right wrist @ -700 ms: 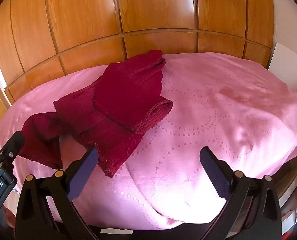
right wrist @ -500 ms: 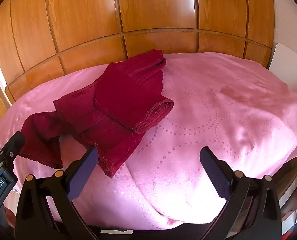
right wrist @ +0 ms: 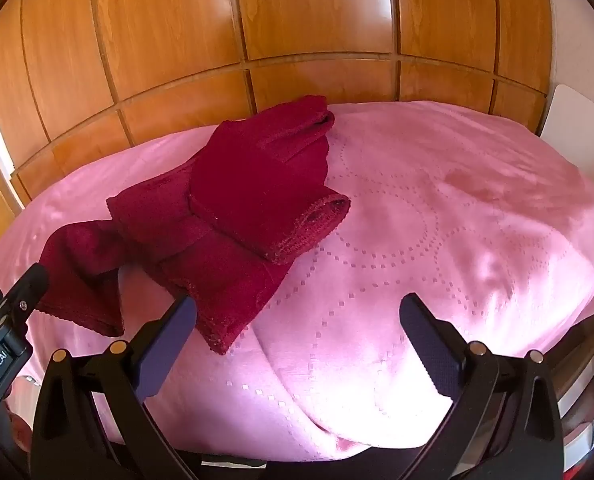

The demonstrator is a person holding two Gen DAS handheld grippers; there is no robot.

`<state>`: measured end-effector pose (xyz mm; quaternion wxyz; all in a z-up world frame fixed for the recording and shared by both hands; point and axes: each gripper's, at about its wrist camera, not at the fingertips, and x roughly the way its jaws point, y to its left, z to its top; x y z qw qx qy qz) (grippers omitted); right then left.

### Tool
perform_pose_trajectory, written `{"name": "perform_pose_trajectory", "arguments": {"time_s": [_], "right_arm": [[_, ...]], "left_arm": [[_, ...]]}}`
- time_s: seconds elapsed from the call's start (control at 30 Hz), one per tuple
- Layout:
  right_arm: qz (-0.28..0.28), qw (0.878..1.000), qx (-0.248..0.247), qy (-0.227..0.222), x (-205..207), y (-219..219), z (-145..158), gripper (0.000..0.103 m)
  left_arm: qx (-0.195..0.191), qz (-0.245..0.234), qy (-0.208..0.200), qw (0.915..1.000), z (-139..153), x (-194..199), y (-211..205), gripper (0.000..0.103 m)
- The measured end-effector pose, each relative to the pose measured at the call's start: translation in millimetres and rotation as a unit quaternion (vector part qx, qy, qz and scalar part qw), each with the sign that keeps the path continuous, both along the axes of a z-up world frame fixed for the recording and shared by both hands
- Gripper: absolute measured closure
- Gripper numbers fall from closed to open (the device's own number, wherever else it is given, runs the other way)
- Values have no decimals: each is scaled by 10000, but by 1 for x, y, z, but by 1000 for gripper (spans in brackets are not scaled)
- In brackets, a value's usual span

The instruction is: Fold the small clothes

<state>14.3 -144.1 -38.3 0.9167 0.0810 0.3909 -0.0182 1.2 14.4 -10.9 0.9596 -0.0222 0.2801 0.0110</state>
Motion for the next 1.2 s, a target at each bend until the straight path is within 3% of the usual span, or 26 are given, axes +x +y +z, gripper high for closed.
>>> {"name": "perform_pose_trajectory", "arguments": {"time_s": [1.2], "right_arm": [[360, 9993, 66, 54, 10, 11, -7, 2]], "left_arm": [[-121, 87, 300, 9994, -9, 14, 3, 3]]}}
